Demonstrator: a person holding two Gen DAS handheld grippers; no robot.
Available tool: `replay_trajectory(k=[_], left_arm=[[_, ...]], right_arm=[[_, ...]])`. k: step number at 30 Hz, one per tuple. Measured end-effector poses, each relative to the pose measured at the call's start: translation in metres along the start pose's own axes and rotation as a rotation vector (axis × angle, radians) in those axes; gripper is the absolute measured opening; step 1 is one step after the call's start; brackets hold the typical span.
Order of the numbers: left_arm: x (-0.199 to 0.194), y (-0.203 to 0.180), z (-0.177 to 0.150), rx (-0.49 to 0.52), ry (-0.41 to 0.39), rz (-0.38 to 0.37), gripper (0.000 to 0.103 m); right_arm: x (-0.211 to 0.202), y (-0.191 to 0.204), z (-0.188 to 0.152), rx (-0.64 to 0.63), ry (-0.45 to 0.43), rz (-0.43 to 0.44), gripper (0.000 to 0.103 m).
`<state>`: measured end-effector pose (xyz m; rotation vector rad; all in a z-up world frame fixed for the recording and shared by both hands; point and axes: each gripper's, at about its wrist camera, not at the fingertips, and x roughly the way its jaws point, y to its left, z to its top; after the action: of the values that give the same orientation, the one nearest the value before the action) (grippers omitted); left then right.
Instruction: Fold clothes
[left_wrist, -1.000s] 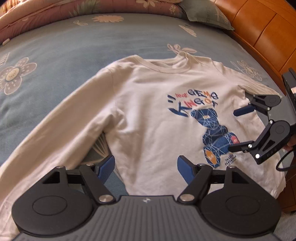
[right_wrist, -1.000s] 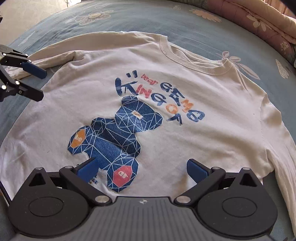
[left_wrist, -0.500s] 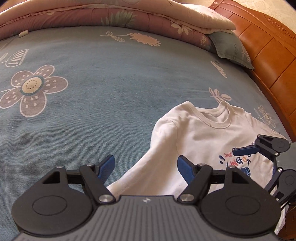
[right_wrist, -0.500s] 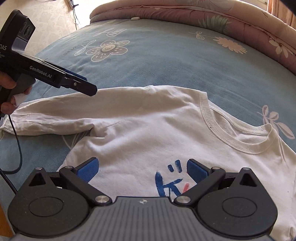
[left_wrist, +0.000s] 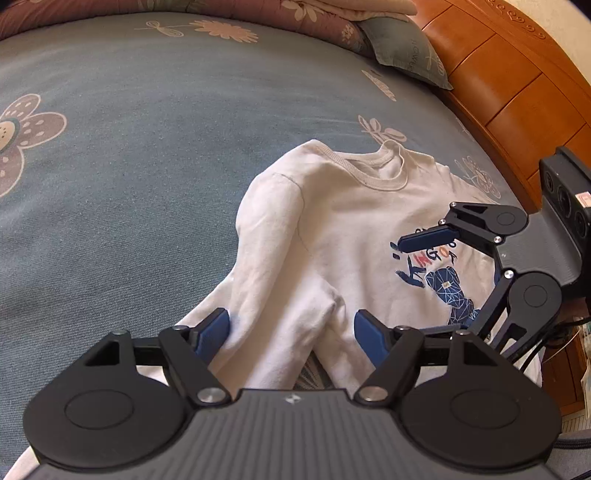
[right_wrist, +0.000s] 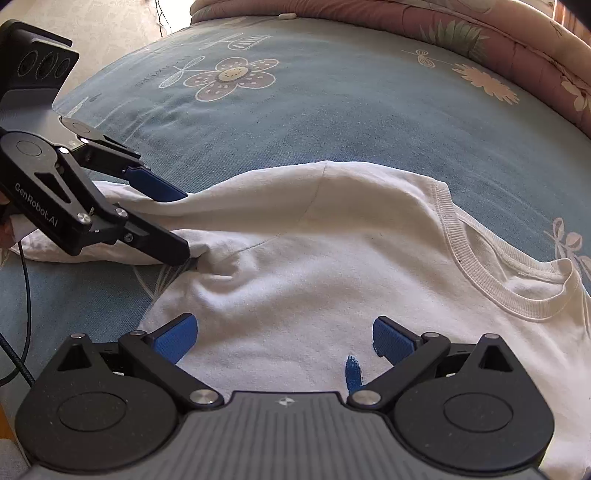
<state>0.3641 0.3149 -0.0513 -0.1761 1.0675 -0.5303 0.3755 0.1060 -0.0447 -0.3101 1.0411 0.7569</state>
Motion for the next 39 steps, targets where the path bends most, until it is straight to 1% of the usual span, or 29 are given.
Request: replay_trajectory(k=[4, 7, 9, 11, 13, 16, 19, 22, 24, 25, 26, 28, 30, 31, 33, 35, 37, 39], left_arm=[[-0.02, 0.011, 0.011, -0.011, -0.055, -0.011, 0.074], [-0.036, 0.029, 0.021, -0.021, -0.119, 0.063, 0.073], [-0.037, 0.042, 0.024, -0.028, -0.132, 0.138, 0.066], [-0.031, 0.047, 0.024, -0.002, -0.114, 0.198, 0.056], [-0.024, 0.041, 0.019, 0.052, -0.092, 0.216, 0.05], [-0.012, 0.028, 0.009, 0.139, -0.049, 0.233, 0.048], [-0.001, 0.015, -0.002, 0.22, -0.009, 0.253, 0.041], [0.002, 0.009, -0.007, 0.252, -0.007, 0.272, 0.041], [0.004, 0.003, -0.005, 0.27, 0.012, 0.28, 0.038], [0.005, 0.0, -0.004, 0.286, 0.026, 0.276, 0.031], [0.005, -0.003, -0.004, 0.301, 0.042, 0.266, 0.02], [0.007, -0.007, -0.002, 0.317, 0.067, 0.248, 0.006], [0.008, -0.009, 0.0, 0.325, 0.086, 0.233, 0.001], [0.007, -0.01, 0.002, 0.326, 0.083, 0.234, 0.0], [0.002, -0.011, 0.005, 0.354, 0.057, 0.263, 0.0], [-0.006, -0.005, 0.016, 0.357, 0.02, 0.319, 0.0], [-0.014, 0.009, 0.03, 0.303, -0.012, 0.361, 0.0], [-0.016, 0.023, 0.041, 0.265, -0.02, 0.388, 0.001]], right_arm=[[0.004, -0.002, -0.002, 0.025, 0.016, -0.004, 0.103], [0.006, -0.003, -0.007, 0.049, 0.024, -0.005, 0.103], [0.008, -0.004, -0.009, 0.071, 0.028, -0.004, 0.103], [0.01, -0.004, -0.011, 0.087, 0.032, -0.005, 0.103], [0.01, -0.004, -0.012, 0.088, 0.031, -0.006, 0.103], [0.009, -0.003, -0.013, 0.085, 0.029, -0.004, 0.103], [0.008, -0.004, -0.014, 0.082, 0.029, -0.009, 0.103], [0.008, -0.005, -0.015, 0.084, 0.029, -0.016, 0.103], [0.008, -0.005, -0.016, 0.081, 0.028, -0.023, 0.103], [0.007, -0.004, -0.016, 0.077, 0.028, -0.027, 0.103], [0.007, -0.004, -0.016, 0.072, 0.028, -0.031, 0.103], [0.008, -0.003, -0.016, 0.065, 0.026, -0.037, 0.103], [0.008, -0.002, -0.016, 0.061, 0.024, -0.041, 0.103], [0.008, -0.002, -0.016, 0.062, 0.022, -0.041, 0.103], [0.007, -0.002, -0.016, 0.064, 0.016, -0.044, 0.103], [0.006, -0.003, -0.017, 0.067, 0.007, -0.049, 0.103], [0.004, -0.004, -0.017, 0.072, 0.002, -0.055, 0.103], [0.004, -0.005, -0.018, 0.077, 0.0, -0.059, 0.103]])
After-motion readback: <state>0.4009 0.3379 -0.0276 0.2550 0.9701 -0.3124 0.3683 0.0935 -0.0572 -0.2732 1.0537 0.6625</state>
